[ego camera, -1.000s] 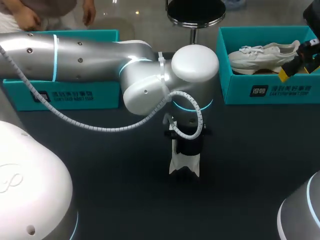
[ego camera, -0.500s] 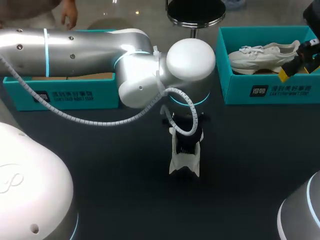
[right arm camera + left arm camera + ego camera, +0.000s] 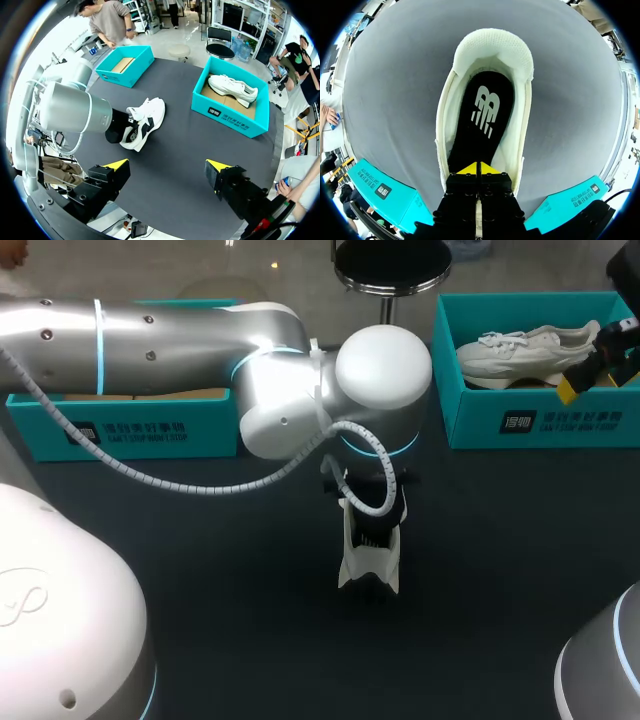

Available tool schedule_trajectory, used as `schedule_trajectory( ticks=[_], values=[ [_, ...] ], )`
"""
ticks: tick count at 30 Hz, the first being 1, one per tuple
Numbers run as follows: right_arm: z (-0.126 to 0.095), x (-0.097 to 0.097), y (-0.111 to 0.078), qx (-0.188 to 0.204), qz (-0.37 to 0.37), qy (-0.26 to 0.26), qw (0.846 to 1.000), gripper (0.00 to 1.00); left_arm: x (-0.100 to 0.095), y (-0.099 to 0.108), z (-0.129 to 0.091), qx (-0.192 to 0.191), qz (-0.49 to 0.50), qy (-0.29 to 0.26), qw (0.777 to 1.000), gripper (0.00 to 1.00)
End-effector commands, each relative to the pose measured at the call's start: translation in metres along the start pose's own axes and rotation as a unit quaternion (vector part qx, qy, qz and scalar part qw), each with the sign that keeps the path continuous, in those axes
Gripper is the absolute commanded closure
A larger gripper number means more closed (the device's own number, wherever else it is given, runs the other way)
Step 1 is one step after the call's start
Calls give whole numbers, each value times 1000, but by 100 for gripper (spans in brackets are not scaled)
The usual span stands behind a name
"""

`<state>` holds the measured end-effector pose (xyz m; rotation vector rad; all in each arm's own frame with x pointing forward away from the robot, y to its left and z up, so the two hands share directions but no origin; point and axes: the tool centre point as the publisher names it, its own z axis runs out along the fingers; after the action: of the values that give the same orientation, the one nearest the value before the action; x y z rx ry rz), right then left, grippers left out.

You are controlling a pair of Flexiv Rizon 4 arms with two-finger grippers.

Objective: Take the shoe out of the shoebox, open the shoe tongue, remove and reinsert the insole, then place the shoe into the shoebox

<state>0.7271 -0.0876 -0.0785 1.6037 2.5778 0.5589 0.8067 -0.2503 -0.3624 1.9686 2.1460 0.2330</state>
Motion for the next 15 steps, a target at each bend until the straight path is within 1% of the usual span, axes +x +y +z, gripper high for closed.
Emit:
schedule_trajectory(
  ticks=[1, 3, 4, 5, 6, 7, 8, 9, 15],
  values=[
    [1, -1, 2, 2, 0, 0, 1000, 0, -2, -1, 2, -4, 1, 2, 1000, 78],
    [1, -1, 2, 2, 0, 0, 1000, 0, -1, -2, 1, -5, 2, 2, 1000, 56],
    [1, -1, 2, 2, 0, 0, 1000, 0, -1, -2, 1, -6, 3, 2, 1000, 49],
    [1, -1, 2, 2, 0, 0, 1000, 0, -1, -2, 2, -6, 3, 2, 1000, 36],
    [1, -1, 2, 2, 0, 0, 1000, 0, 0, -3, 2, -7, 4, 3, 1000, 28],
    [1, -1, 2, 2, 0, 0, 1000, 0, 0, -3, 2, -8, 4, 3, 1000, 17],
    [1, -1, 2, 2, 0, 0, 1000, 0, 0, -4, 2, -7, 5, 3, 1000, 4],
    [1, -1, 2, 2, 0, 0, 1000, 0, 1, -5, 2, -6, 6, 3, 1000, 0],
    [1, -1, 2, 2, 0, 0, 1000, 0, 3, -8, 3, -8, 8, 4, 1000, 0]
  ],
)
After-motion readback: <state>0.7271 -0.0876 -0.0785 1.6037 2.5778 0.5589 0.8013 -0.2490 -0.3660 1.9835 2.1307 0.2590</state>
